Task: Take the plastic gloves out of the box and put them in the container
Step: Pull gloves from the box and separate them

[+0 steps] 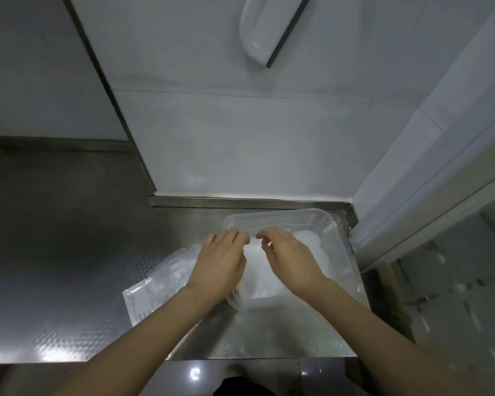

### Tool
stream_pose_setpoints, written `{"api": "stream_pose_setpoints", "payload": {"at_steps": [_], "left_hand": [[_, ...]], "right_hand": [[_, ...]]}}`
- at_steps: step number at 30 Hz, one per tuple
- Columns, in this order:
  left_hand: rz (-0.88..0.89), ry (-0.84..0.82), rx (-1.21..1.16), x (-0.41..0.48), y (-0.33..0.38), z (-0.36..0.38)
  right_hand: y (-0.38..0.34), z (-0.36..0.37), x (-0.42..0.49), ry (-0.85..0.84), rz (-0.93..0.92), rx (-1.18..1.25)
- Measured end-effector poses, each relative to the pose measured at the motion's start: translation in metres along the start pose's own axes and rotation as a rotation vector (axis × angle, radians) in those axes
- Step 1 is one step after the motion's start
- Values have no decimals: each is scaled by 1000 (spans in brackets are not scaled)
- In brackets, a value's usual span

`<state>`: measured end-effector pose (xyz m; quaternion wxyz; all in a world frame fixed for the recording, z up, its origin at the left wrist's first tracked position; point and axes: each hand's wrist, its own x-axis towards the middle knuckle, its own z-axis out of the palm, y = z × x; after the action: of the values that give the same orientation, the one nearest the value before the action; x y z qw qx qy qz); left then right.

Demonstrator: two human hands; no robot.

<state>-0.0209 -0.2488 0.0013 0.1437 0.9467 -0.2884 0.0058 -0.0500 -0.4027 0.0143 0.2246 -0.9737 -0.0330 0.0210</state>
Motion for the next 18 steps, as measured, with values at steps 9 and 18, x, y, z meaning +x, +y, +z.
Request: {"api": "stream_pose_setpoints", "payload": {"at_steps": [9, 18], "left_hand": [[-542, -139, -4, -57, -88, 2], [-529, 67, -140, -66, -100, -7]], "right_hand": [[-73, 59, 28, -203, -322, -20], [-91, 72, 55, -247, -210, -296]]}}
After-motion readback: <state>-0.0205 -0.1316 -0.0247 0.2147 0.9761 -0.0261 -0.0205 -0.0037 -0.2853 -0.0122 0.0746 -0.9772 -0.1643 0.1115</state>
